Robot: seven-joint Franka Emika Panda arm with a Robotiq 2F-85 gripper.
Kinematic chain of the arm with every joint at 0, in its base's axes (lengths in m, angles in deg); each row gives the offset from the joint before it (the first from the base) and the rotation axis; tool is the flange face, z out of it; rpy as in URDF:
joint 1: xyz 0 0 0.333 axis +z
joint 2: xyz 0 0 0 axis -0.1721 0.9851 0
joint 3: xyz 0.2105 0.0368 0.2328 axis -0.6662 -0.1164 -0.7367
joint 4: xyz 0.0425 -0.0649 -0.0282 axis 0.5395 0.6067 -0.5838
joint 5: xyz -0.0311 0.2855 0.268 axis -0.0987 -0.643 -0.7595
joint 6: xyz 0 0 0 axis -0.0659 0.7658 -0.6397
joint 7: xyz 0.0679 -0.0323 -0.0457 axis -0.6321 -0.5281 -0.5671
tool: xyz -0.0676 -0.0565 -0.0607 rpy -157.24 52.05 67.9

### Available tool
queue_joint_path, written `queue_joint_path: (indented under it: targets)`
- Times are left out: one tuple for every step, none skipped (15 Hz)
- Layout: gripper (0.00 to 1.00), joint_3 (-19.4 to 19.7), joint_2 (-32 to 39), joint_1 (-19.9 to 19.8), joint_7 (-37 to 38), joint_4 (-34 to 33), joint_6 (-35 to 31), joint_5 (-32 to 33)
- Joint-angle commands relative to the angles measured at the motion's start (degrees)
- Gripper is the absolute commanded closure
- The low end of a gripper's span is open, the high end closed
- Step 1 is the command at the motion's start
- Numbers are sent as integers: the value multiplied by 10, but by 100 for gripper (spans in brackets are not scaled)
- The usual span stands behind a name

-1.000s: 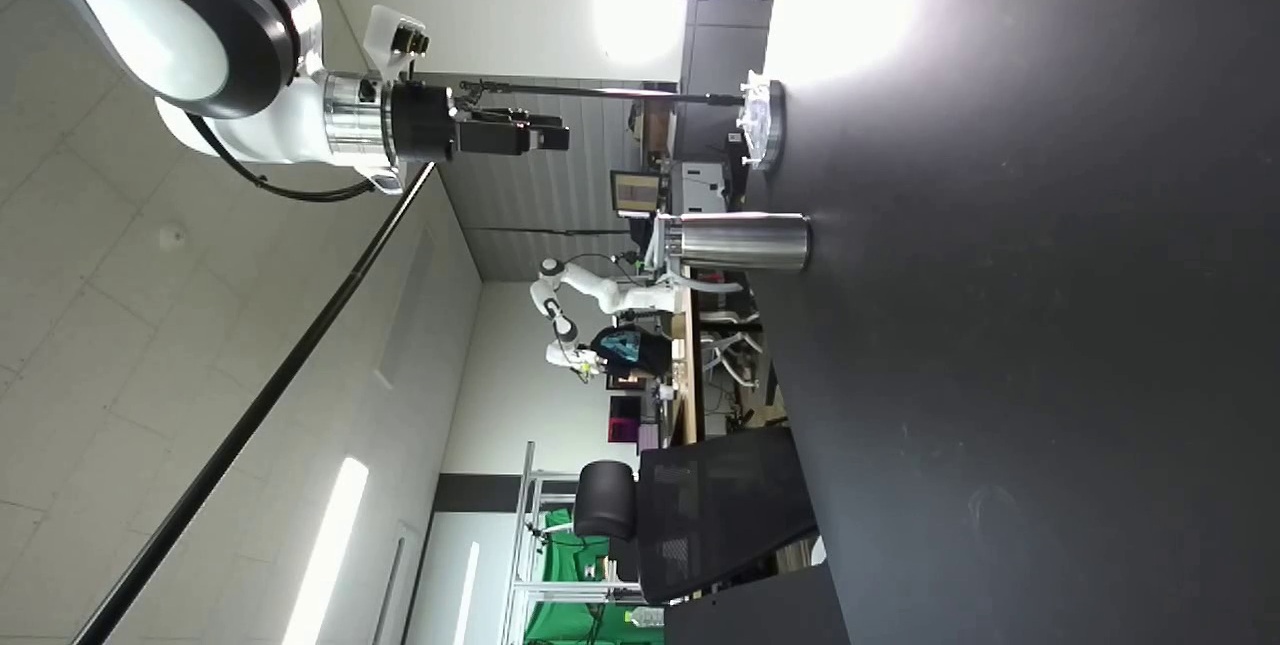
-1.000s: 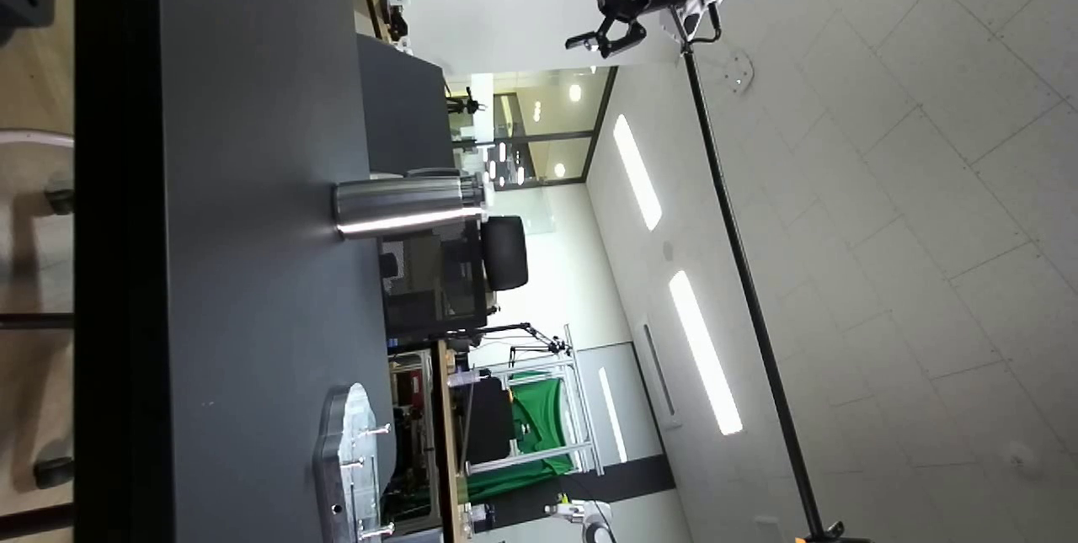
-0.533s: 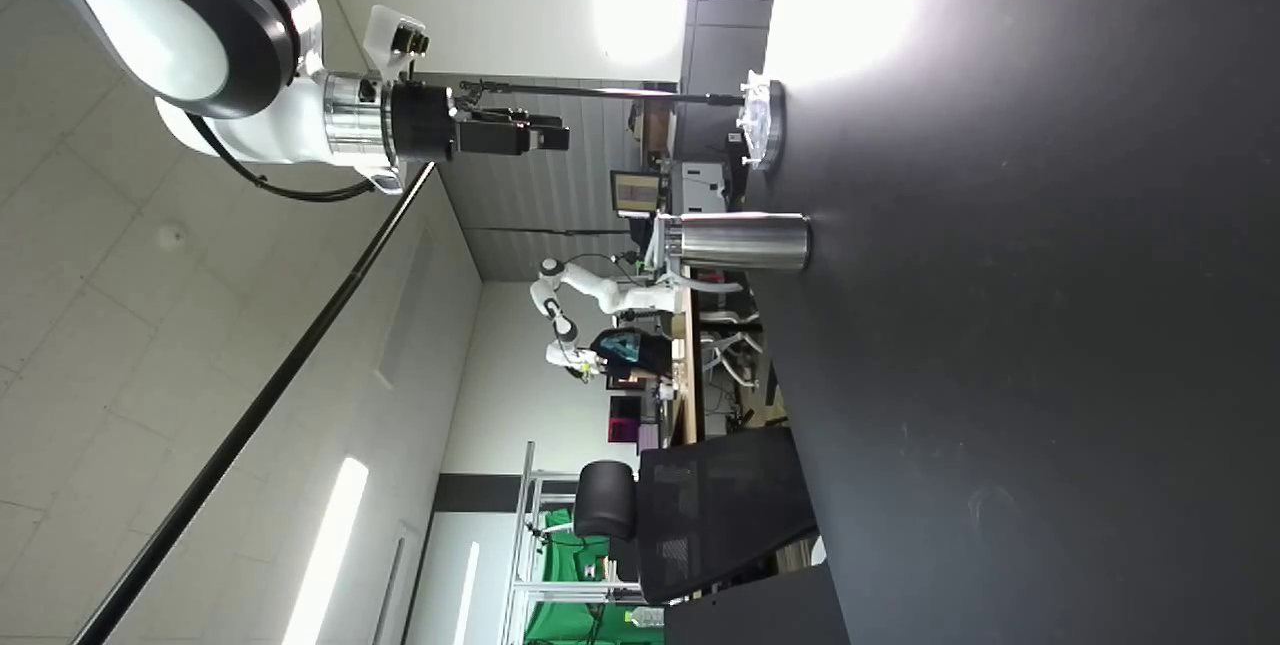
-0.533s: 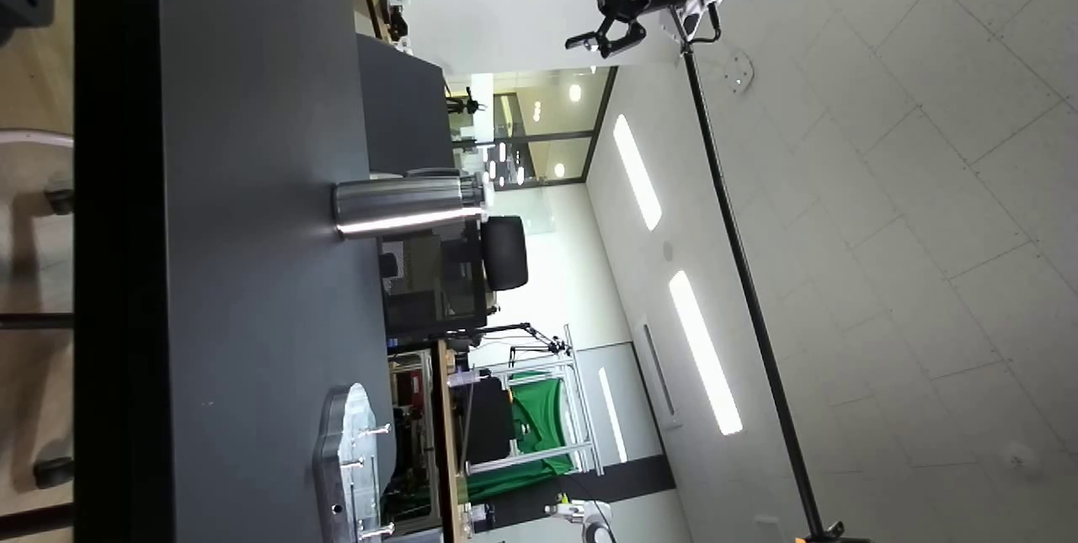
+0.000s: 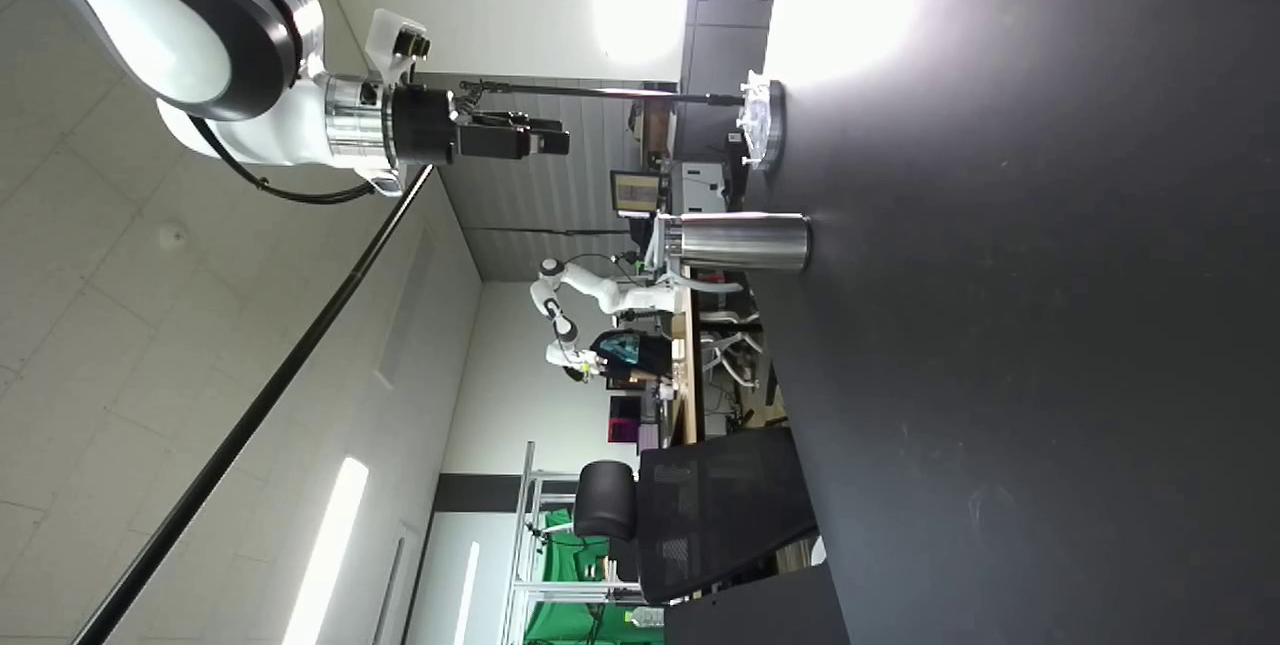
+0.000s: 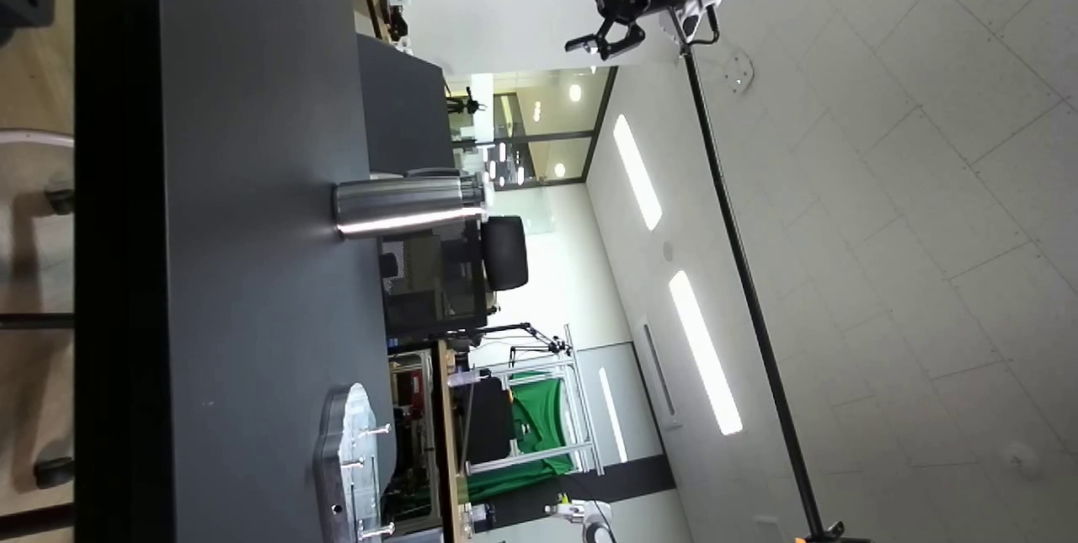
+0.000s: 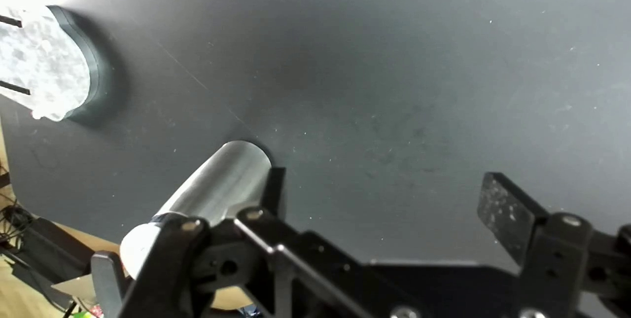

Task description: Press down on the top of the silver flask

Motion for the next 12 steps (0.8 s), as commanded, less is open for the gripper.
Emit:
queue_joint_path:
  targets:
    - [0,8,75,2,-3,-76,-27,-9]
    - [0,11,103,2,-8,-105,-37,-16]
    - [0,13,127,1,-10,-130,-43,-21]
    - [0,14,156,2,-11,-159,-49,-30]
    - [1,16,187,0,-12,-193,-53,-37]
    - [25,16,215,-2,-11,-225,-53,-47]
    - [26,17,245,-5,-10,-260,-53,-57]
    - [30,19,271,-10,-11,-292,-49,-68]
    - [39,20,296,-16,-13,-326,-41,-81]
    - [46,22,317,-27,-21,-359,-30,-97]
    - [53,22,338,-36,-27,-391,-20,-112]
    - [60,23,359,-46,-28,-424,-9,-121]
